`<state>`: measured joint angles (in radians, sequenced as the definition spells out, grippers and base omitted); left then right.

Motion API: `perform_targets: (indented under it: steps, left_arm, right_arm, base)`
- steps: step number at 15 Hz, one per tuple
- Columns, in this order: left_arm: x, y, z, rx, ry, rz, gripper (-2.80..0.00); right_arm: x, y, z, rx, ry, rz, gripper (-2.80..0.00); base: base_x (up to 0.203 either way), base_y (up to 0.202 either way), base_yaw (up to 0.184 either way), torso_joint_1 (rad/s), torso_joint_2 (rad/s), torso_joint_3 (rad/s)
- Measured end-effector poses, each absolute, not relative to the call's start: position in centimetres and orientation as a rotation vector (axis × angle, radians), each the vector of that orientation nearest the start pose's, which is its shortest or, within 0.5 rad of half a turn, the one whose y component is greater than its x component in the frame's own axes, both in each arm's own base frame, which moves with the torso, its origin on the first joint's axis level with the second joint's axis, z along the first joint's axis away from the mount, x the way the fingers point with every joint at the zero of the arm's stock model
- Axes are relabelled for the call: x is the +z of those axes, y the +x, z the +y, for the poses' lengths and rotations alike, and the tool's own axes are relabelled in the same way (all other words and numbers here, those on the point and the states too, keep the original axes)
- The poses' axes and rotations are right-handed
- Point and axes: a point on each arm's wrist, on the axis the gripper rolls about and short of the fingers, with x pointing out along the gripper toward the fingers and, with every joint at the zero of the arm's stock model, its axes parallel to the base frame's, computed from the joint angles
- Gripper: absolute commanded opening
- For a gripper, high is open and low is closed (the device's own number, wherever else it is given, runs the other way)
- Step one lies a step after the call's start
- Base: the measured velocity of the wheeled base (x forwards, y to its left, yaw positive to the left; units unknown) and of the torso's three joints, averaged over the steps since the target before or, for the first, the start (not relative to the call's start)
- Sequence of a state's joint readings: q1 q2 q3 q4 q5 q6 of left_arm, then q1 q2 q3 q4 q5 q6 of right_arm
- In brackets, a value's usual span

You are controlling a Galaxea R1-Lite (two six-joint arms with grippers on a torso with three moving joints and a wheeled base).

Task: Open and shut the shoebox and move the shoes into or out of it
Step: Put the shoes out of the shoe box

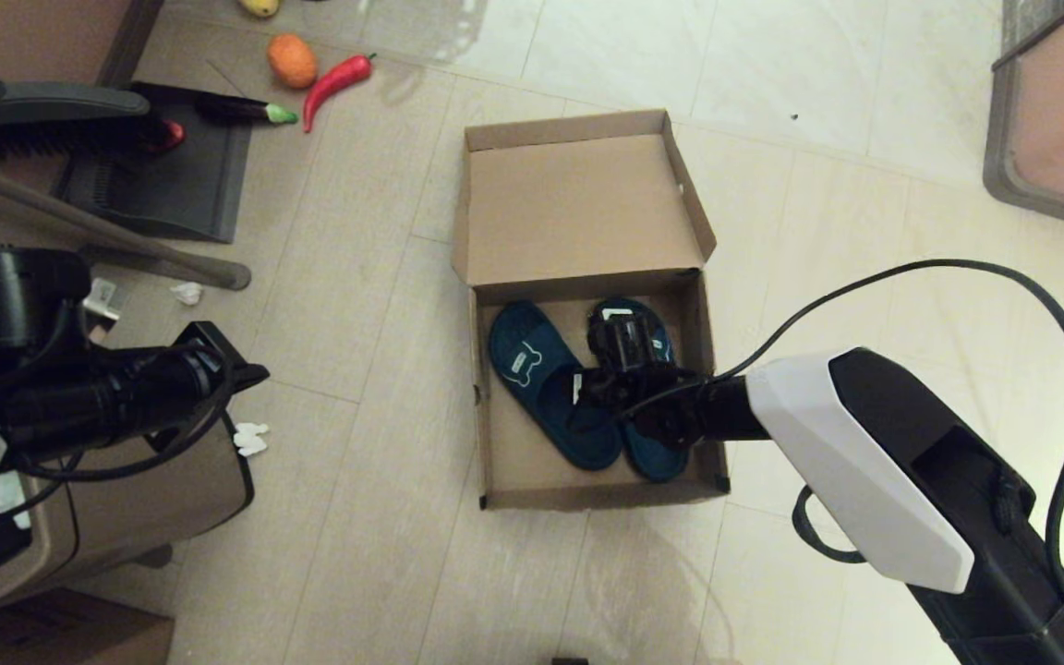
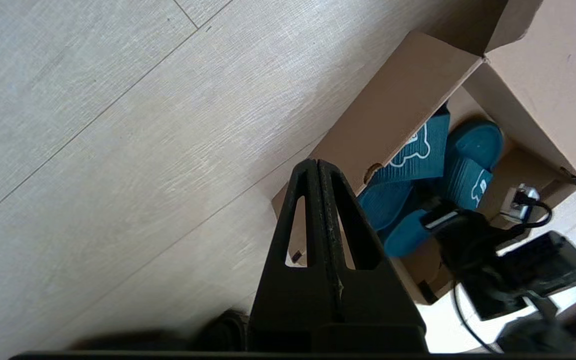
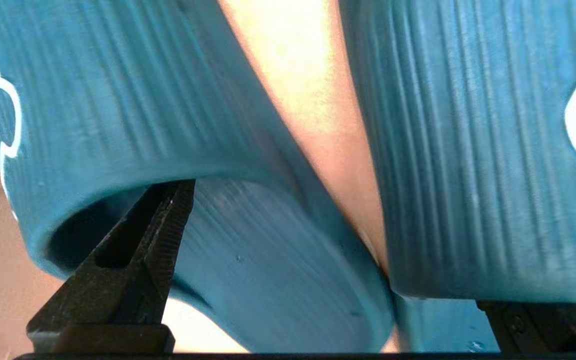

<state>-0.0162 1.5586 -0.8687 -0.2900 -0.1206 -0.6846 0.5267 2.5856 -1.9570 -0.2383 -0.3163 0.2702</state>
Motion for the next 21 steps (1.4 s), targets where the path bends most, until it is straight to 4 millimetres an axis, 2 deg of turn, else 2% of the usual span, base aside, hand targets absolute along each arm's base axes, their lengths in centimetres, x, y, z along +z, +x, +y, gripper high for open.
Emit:
perform_targets:
  steps: [2, 3, 4, 12, 17, 21]
  left_arm:
    - [20.8, 27.2, -0.7, 0.007, -0.695, 0.427, -2.80]
    - [20.9, 27.2, -0.7, 0.006, -0.695, 0.425, -2.80]
    - [20.9, 27.1, -0.7, 0.005, -0.695, 0.424, -2.80]
    - [20.8, 26.8, -0.7, 0.004, -0.692, 0.429, -2.80]
    - [20.9, 26.7, -0.8, -0.001, -0.691, 0.425, -2.80]
    - [21.0, 26.6, -0.8, -0.003, -0.691, 0.423, -2.80]
  right_arm:
    - [7.2, 46.4, 26.9, 0.151, 0.107, 0.367, 0.00]
    - [7.0, 46.4, 27.0, 0.150, 0.109, 0.363, -0.85]
    - [6.9, 46.4, 27.1, 0.149, 0.109, 0.359, -2.80]
    - [6.3, 46.5, 27.2, 0.151, 0.106, 0.361, -2.80]
    - [7.1, 46.2, 26.9, 0.151, 0.096, 0.364, -2.80]
    - [8.5, 45.3, 26.5, 0.169, 0.086, 0.392, -2.80]
  base:
    - [0.000, 0.000, 0.000, 0.000, 0.00, 0.000]
    - [0.000, 0.000, 0.000, 0.000, 0.00, 0.000]
    - [0.000, 0.000, 0.000, 0.000, 0.00, 0.000]
    - [0.000, 0.000, 0.000, 0.000, 0.00, 0.000]
    - [0.000, 0.000, 0.000, 0.000, 0.00, 0.000]
    - [0.000, 0.000, 0.000, 0.000, 0.00, 0.000]
